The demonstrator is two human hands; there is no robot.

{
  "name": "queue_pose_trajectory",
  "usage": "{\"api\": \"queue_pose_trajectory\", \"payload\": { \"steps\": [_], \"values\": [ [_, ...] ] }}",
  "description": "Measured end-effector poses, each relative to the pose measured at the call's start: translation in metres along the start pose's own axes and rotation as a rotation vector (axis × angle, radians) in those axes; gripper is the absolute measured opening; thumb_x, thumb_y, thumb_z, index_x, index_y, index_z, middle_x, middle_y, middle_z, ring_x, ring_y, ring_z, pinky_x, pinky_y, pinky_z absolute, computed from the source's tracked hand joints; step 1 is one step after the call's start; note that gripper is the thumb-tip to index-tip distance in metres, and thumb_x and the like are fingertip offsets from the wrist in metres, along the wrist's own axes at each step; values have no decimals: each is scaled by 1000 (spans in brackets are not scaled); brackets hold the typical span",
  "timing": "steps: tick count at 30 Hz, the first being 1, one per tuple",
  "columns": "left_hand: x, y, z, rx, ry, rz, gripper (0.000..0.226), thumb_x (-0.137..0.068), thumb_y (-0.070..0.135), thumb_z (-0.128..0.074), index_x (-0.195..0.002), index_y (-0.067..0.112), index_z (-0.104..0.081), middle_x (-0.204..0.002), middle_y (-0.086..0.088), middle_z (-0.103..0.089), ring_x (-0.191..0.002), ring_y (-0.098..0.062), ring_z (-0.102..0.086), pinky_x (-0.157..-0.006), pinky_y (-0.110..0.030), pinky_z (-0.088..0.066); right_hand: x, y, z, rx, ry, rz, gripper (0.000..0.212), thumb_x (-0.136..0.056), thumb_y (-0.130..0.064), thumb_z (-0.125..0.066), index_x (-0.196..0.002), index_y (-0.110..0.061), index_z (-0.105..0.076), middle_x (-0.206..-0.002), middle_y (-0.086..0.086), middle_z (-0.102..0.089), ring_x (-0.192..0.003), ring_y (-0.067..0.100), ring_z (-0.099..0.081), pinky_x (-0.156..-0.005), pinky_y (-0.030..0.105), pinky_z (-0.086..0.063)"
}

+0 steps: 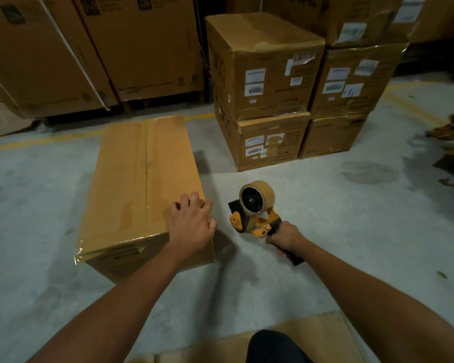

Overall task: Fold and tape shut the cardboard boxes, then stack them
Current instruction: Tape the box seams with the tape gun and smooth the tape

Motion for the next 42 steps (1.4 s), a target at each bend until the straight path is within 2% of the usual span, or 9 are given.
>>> {"api": "queue_pose_trajectory", "payload": {
  "steps": [4, 11, 18, 24, 27, 30, 35, 40, 42],
  "values": [
    [2, 1, -6, -28, 112, -54, 26, -86, 39, -62, -103, 21, -70, -114, -17, -57, -101, -35, -52, -80, -43, -45, -18, 6, -51, -427, -50, -114, 14, -84, 1, -71, -95, -4, -65, -77, 16, -65, -57, 23, -65, -53, 38, -59],
    [-1, -2, -23, -10, 123, -132, 43, -92, 36, -35, -107, 15, -70, -130, -23, -57, -123, -43, -52, -100, -54, -45, -46, 33, -115, -765, -108, -340, 16, -82, 3, -68, -95, -2, -61, -66, 21, -59, -52, 30, -60, -64, 49, -58],
    [0, 2, -20, -28, 25, -71, 58, -94, 38, -32, -142, 14, -52, -137, -19, -52, -128, -40, -47, -103, -50, -42, -4, 8, -89, -173, 381, -380, 30, -83, -37, -69, -99, -12, -64, -109, 19, -65, -102, 38, -63, -82, 39, -50],
    [9, -11, -5, 124, -62, -96, 69, -100, 48, -37, -157, 11, -24, -156, -11, -37, -145, -29, -31, -119, -42, -26, 50, -128, -70, -398, 629, 371, 22, -92, -9, -60, -111, -5, -70, -111, 11, -69, -103, 24, -64, -91, 30, -47],
    [25, -61, -4, 126, -197, -164, 74, -100, 59, -20, -160, 17, -11, -166, -4, -14, -153, -21, -10, -124, -40, -11, 67, -191, -85, -199, 564, 674, 17, -94, -7, -58, -104, -8, -71, -106, 8, -68, -94, 22, -63, -84, 33, -49],
    [54, -129, -10, 52, -162, -149, 85, -93, 71, -5, -159, 20, -19, -165, -4, -18, -152, -24, -17, -122, -45, -18, 65, -211, -126, 273, 466, 914, 19, -97, -22, -52, -104, -15, -68, -110, 5, -65, -101, 23, -60, -86, 37, -49],
    [75, -182, -28, 25, -148, -175, 79, -98, 70, -11, -153, 19, -36, -157, -9, -39, -143, -29, -39, -108, -51, -43, 50, -195, -136, 670, 512, 1033, 54, -95, -61, -37, -118, -21, -65, -128, 2, -62, -116, 24, -58, -88, 35, -49],
    [75, -218, -22, 36, -164, -414, 75, -99, 70, -21, -160, 27, -10, -166, -3, -7, -152, -21, -8, -119, -40, -18, 53, -199, -138, 756, 571, 1043, 65, -87, -75, -39, -110, -19, -65, -119, 5, -63, -107, 27, -61, -83, 39, -47],
    [82, -230, -25, 69, -111, -390, 76, -98, 72, -23, -159, 29, -15, -166, -3, -12, -151, -20, -11, -119, -40, -17, 62, -214, -143, 803, 571, 930, 75, -74, -84, -40, -103, -19, -61, -109, 6, -59, -99, 29, -56, -78, 42, -43]
  ]
}}
Point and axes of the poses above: each hand's wrist, its own x-axis away from the middle knuckle, its own z-axis out of the back of the hand, y = z × x, the point moved 3 cm from there along -x, towards the middle knuckle
